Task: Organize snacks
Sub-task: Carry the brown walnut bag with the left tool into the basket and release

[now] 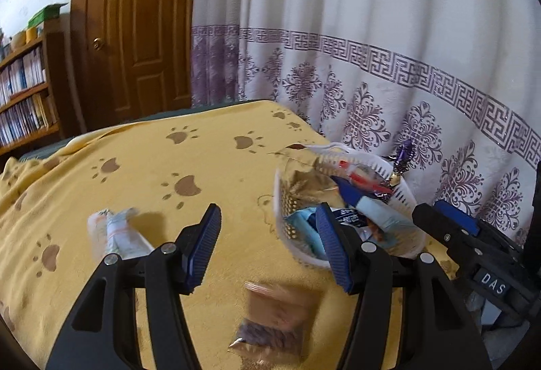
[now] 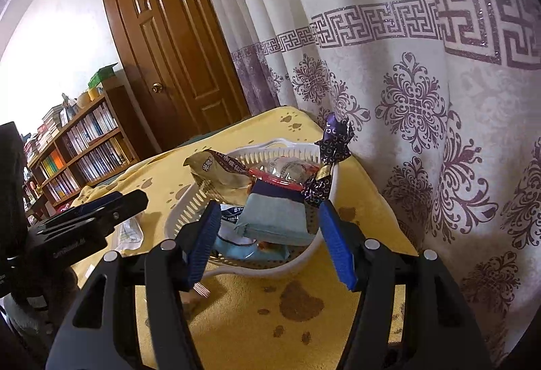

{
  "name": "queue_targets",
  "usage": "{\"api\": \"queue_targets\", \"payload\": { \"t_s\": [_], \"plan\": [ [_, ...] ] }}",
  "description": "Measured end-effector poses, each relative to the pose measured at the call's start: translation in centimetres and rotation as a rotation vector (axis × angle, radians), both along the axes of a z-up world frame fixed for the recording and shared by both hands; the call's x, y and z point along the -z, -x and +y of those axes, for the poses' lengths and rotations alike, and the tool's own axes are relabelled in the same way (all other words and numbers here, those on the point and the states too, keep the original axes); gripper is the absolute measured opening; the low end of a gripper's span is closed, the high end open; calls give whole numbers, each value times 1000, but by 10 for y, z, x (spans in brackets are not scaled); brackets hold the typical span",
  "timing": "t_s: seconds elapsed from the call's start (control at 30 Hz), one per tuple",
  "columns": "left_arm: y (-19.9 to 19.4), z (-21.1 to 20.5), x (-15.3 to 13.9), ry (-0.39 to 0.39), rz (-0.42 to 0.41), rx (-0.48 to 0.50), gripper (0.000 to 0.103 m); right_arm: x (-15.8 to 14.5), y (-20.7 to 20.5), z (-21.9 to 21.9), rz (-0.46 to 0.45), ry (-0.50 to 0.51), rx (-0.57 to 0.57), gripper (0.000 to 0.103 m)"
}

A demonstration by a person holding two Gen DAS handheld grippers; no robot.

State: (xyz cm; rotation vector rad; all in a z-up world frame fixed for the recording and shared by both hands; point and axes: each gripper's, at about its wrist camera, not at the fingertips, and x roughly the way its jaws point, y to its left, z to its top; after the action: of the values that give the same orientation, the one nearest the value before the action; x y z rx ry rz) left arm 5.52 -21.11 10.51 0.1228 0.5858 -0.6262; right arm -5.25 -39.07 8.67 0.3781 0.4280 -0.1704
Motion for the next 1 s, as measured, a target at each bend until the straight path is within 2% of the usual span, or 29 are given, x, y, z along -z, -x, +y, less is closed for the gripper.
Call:
{"api": "queue_targets", "payload": {
  "t_s": [0.17, 0.23, 0.4, 0.53, 0.7, 0.77, 0.9, 1.0],
  "plan": [
    [-6, 14, 14, -10, 77, -38, 60, 2, 4, -4, -16, -22, 6, 62],
    [-4, 21, 23, -11, 111, -41, 71, 5, 3, -5, -10, -32, 4, 62],
    [10, 21, 49, -56, 159, 13, 79, 9, 3, -5, -2, -47, 1, 62],
    [19, 12, 73, -116, 185, 48, 79, 7, 6, -6, -11, -45, 3, 62],
    [20, 7, 90, -143, 214, 71, 79, 7, 6, -5, -9, -45, 0, 62],
    [18, 6, 94, -155, 222, 74, 77, 8, 5, -5, -7, -44, -2, 62],
    [21, 3, 96, -179, 207, 87, 60, 10, 5, -5, -4, -48, -1, 62],
    [24, 5, 94, -181, 196, 95, 56, 10, 6, -6, -6, -50, 1, 62]
  ]
}}
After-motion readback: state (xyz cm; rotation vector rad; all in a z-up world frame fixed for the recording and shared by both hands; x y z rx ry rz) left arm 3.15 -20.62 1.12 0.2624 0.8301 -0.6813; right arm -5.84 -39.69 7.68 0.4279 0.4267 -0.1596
